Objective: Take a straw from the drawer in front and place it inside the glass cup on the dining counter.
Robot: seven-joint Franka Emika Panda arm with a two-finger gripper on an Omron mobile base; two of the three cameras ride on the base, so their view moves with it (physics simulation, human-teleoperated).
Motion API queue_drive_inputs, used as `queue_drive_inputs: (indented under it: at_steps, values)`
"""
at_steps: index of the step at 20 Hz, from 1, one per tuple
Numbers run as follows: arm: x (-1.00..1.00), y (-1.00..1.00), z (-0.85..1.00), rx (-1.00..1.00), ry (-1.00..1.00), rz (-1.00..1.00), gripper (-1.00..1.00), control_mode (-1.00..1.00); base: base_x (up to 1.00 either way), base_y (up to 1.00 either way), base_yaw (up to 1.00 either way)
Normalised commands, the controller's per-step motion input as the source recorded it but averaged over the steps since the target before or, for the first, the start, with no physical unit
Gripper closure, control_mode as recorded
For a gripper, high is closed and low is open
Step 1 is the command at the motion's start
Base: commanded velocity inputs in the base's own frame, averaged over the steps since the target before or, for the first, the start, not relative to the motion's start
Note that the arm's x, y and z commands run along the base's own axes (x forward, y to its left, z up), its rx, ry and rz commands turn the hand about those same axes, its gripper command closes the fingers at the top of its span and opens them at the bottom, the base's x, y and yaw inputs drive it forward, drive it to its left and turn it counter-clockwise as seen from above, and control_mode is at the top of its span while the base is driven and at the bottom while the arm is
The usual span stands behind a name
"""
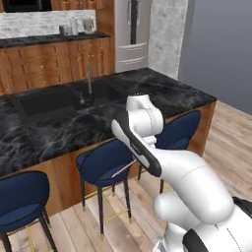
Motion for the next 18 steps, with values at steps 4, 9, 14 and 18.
queue_drive_inputs:
  at_steps: [4,9,14,18]
  values:
    - [0.00,0.00,0.00,0.00,0.00,0.00,1.00,1.00,0.43,-0.16,0.44]
    - [0.00,0.00,0.00,0.00,0.00,0.00,1.00,1.00,0.63,-0.01,0.35]
    - [0.00,0.00,0.00,0.00,0.00,0.00,1.00,1.00,0.80,-0.08,0.26]
    - [0.00,0.00,0.00,0.00,0.00,0.00,1.00,1.00,0.70,-0.15,0.17]
